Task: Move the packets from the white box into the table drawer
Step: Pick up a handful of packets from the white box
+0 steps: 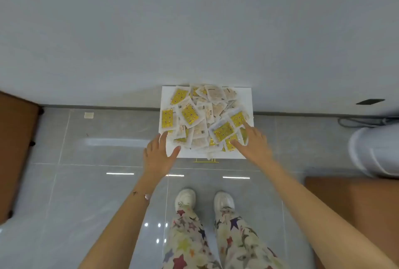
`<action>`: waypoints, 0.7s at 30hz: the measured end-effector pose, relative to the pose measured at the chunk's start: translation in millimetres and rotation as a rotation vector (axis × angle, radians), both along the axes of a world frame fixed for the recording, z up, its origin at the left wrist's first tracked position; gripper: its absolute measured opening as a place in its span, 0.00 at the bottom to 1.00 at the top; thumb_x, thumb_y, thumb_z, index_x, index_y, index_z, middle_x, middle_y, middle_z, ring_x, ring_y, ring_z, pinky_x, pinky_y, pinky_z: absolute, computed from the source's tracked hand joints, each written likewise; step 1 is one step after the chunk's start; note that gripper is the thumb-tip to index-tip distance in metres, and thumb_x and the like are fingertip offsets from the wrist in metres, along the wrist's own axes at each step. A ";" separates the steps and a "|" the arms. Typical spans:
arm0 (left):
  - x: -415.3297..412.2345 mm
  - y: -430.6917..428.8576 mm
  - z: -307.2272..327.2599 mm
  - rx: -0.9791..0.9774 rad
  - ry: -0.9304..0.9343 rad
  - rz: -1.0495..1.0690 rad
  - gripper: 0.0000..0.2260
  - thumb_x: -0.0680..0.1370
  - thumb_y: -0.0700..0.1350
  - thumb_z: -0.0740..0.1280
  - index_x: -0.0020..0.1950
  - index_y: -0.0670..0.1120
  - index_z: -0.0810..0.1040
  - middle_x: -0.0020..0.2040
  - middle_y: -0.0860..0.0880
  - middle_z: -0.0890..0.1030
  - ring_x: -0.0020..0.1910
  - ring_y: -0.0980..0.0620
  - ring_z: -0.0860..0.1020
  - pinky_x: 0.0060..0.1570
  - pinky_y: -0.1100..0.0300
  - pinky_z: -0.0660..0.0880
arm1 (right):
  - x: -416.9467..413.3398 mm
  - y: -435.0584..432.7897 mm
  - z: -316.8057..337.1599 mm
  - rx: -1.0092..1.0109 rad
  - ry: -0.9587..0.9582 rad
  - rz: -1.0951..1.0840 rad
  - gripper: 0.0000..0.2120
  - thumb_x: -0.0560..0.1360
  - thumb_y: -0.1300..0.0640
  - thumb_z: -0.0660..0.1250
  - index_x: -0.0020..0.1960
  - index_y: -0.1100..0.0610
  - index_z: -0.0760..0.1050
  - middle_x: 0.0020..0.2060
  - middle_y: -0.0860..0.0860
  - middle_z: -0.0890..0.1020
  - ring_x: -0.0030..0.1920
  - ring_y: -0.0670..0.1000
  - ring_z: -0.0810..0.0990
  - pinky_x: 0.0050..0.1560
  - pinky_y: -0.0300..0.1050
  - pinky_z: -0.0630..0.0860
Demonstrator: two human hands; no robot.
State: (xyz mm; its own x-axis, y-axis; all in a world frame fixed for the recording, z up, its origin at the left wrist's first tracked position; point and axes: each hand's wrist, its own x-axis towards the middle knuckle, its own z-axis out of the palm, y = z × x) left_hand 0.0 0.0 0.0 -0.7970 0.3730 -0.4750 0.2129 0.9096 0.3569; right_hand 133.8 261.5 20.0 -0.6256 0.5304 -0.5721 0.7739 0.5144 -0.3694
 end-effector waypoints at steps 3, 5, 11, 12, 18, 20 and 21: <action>-16.5 11.4 -60.1 0.007 -0.070 0.121 0.32 0.78 0.62 0.59 0.78 0.52 0.53 0.78 0.48 0.57 0.76 0.43 0.55 0.73 0.44 0.55 | -20.0 8.8 -58.8 -0.048 0.014 -0.084 0.41 0.73 0.37 0.65 0.78 0.47 0.49 0.75 0.53 0.59 0.75 0.59 0.58 0.70 0.60 0.63; -28.4 21.6 -97.3 0.031 -0.090 0.198 0.33 0.77 0.62 0.61 0.78 0.52 0.54 0.78 0.47 0.56 0.76 0.43 0.54 0.73 0.43 0.56 | -32.2 12.0 -97.7 -0.139 0.038 -0.192 0.42 0.72 0.38 0.68 0.78 0.46 0.49 0.76 0.53 0.58 0.75 0.58 0.58 0.70 0.61 0.63; -54.3 57.0 -166.1 0.132 -0.023 0.281 0.37 0.75 0.62 0.65 0.78 0.50 0.54 0.79 0.47 0.52 0.77 0.45 0.51 0.73 0.42 0.54 | -53.7 3.3 -183.5 -0.270 0.170 -0.457 0.50 0.67 0.44 0.76 0.78 0.44 0.47 0.75 0.52 0.58 0.75 0.56 0.56 0.68 0.58 0.63; -57.8 63.9 -171.2 0.136 -0.004 0.299 0.38 0.74 0.63 0.65 0.78 0.50 0.54 0.79 0.46 0.51 0.77 0.45 0.50 0.74 0.42 0.52 | -56.3 -1.0 -190.5 -0.245 0.172 -0.481 0.51 0.66 0.44 0.76 0.78 0.44 0.46 0.74 0.53 0.57 0.75 0.57 0.55 0.70 0.59 0.62; -91.6 85.9 -186.1 0.112 -0.035 0.598 0.43 0.72 0.66 0.66 0.78 0.47 0.51 0.79 0.42 0.51 0.77 0.41 0.49 0.74 0.41 0.51 | -64.8 -8.9 -209.9 -0.016 0.036 -0.494 0.55 0.64 0.41 0.77 0.78 0.50 0.45 0.75 0.56 0.56 0.75 0.58 0.53 0.71 0.62 0.57; -100.0 86.2 -190.5 0.125 -0.103 0.659 0.44 0.72 0.65 0.67 0.78 0.45 0.52 0.77 0.42 0.56 0.76 0.40 0.53 0.73 0.41 0.54 | -62.6 -5.5 -216.6 0.030 0.040 -0.499 0.54 0.63 0.41 0.78 0.78 0.52 0.49 0.73 0.56 0.60 0.74 0.59 0.56 0.72 0.60 0.58; -101.5 86.7 -192.3 0.113 -0.113 0.654 0.44 0.71 0.65 0.68 0.77 0.45 0.54 0.76 0.42 0.58 0.76 0.40 0.55 0.72 0.41 0.56 | -61.5 -3.5 -218.6 0.040 0.056 -0.511 0.53 0.62 0.42 0.78 0.77 0.53 0.52 0.72 0.56 0.62 0.73 0.59 0.58 0.73 0.60 0.58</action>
State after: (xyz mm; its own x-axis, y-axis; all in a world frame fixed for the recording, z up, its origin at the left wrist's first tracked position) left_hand -101.5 86.7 -192.3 -0.8235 -0.1173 -0.5551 -0.4131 0.7946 0.4449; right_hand 72.4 258.0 -198.6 -0.3105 0.7971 -0.5180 0.9095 0.0907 -0.4056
